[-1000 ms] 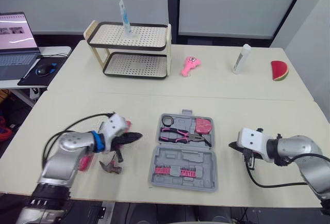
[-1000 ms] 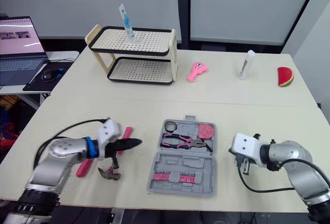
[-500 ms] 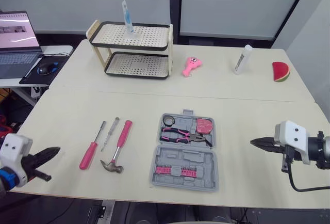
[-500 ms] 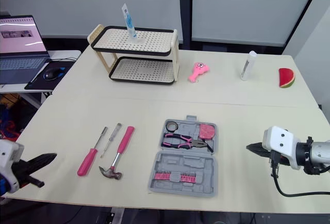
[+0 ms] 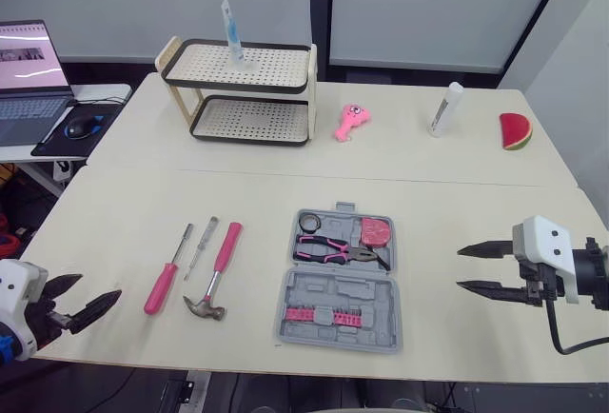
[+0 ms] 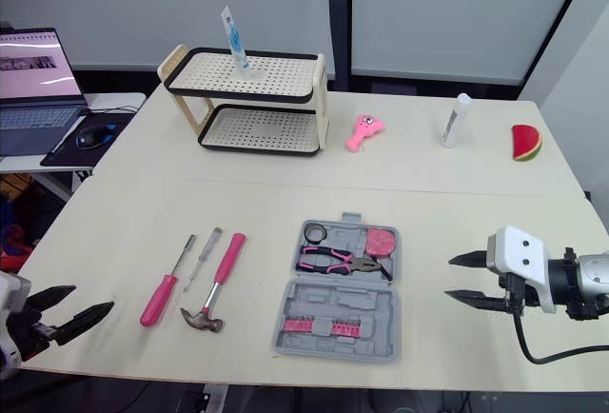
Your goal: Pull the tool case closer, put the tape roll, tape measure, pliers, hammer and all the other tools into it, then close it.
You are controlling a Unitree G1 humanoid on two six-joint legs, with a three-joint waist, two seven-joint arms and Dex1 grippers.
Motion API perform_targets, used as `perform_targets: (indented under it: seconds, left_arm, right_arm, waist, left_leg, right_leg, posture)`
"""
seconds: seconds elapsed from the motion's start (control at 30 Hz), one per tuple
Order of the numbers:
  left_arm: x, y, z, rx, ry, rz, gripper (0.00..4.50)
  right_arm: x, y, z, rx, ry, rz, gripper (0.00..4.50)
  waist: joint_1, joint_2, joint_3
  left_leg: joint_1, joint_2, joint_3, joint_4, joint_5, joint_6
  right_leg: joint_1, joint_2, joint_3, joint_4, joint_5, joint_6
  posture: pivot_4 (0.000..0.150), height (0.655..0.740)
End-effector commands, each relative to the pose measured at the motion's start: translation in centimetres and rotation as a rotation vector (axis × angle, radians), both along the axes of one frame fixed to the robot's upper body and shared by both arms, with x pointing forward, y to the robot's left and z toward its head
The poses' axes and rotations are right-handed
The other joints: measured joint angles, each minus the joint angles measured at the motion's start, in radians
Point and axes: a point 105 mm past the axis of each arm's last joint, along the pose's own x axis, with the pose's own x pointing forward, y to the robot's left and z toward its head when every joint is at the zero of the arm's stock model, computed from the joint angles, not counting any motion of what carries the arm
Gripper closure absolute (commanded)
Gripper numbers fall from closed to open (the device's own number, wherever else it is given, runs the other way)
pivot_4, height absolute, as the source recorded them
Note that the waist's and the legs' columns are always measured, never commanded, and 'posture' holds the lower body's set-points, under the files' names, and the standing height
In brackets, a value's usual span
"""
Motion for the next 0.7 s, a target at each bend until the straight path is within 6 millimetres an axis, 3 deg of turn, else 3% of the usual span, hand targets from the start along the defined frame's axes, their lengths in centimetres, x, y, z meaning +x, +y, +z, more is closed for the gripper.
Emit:
perform_targets:
  seconds: [0.03,0.13,0.6,0.7]
  left_arm:
    - [0.1,0.7,1.2,0.029,-0.036,0.008,0.0]
    - [0.0,0.5,1.1,0.033,-0.026,-0.017,0.0]
    - [-0.4,-0.1,1.4,0.032,-0.017,-0.054,0.0]
    - [0.4,-1.5,1.7,0.011,-0.045,-0.06,0.0]
  right_arm:
    - [0.1,0.8,1.1,0.015,-0.042,0.031,0.9]
    - [0.1,1.3,1.2,0.036,-0.041,0.043,0.01]
    - [0.0,5.1,2.6,0.124,-0.069,0.176,0.01]
    - [0.6,5.7,2.7,0.117,-0.098,0.189,0.01]
  waist:
    - [0.0,0.0,0.0]
    - [0.0,0.0,0.0]
    - [-0.001,-0.001,0.001]
    - [-0.001,-0.001,0.001]
  left_leg:
    - [0.0,0.0,0.0,0.0,0.0,0.0]
    - [0.0,0.0,0.0,0.0,0.0,0.0]
    - [-0.001,0.0,0.001,0.0,0.0,0.0]
    - [-0.001,0.001,0.001,0.0,0.0,0.0]
  right_leg:
    - [0.0,0.0,0.0,0.0,0.0,0.0]
    - [-0.001,0.0,0.0,0.0,0.0,0.0]
    - [-0.002,0.0,0.001,0.0,0.0,0.0]
    - [-0.003,0.0,0.001,0.0,0.0,0.0]
  posture:
    - [0.15,0.735]
    - [0.15,0.735]
    - [0.15,0.735]
    - [0.15,0.735]
